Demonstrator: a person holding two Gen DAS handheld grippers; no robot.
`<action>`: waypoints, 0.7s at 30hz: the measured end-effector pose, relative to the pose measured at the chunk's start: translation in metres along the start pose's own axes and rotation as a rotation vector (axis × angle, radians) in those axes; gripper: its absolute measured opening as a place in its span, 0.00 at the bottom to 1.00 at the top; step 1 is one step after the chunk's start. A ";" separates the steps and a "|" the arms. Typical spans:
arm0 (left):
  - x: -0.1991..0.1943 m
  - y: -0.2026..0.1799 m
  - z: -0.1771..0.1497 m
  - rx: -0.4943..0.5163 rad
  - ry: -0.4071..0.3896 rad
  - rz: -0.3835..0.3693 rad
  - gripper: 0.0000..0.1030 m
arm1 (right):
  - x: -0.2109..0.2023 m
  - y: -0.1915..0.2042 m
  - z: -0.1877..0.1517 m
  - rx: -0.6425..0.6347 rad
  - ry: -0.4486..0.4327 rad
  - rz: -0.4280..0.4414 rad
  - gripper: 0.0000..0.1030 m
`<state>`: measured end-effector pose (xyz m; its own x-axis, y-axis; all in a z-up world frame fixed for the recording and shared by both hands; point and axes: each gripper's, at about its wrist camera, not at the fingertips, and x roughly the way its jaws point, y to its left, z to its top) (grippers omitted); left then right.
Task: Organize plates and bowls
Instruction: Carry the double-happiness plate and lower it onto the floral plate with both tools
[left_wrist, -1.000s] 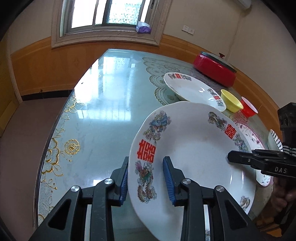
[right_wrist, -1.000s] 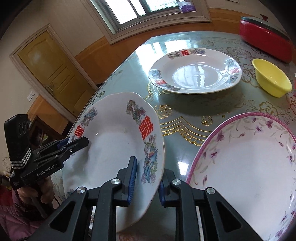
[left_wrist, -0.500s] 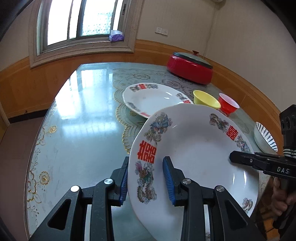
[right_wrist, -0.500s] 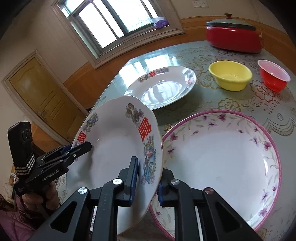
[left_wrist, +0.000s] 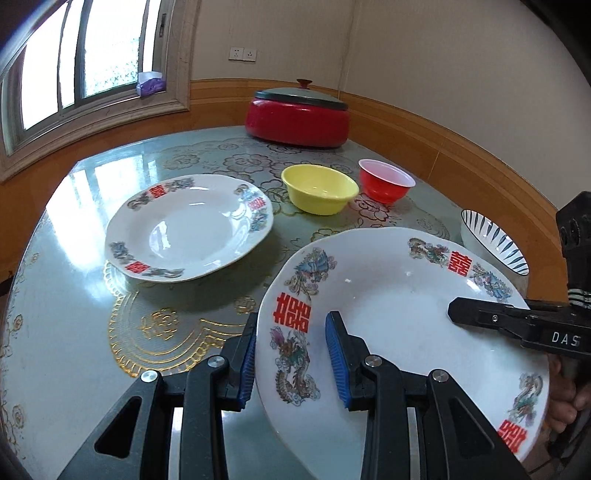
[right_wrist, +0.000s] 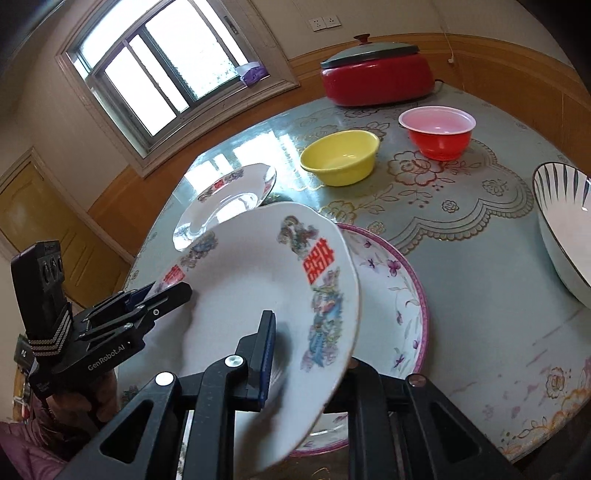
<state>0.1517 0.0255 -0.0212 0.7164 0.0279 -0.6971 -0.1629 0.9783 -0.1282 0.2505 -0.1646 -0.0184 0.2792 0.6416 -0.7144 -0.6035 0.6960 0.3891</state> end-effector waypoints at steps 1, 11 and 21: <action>0.008 -0.004 0.000 0.004 0.013 -0.004 0.34 | 0.003 -0.009 0.000 0.018 0.009 -0.006 0.17; 0.008 -0.040 0.004 0.092 -0.047 -0.010 0.14 | 0.027 -0.018 -0.006 -0.007 0.075 0.028 0.14; 0.010 -0.029 0.001 0.037 -0.025 0.003 0.14 | 0.033 -0.031 -0.005 0.010 0.076 0.049 0.14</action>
<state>0.1641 -0.0025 -0.0233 0.7326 0.0357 -0.6798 -0.1403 0.9851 -0.0995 0.2746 -0.1665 -0.0563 0.1919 0.6490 -0.7362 -0.6076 0.6676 0.4302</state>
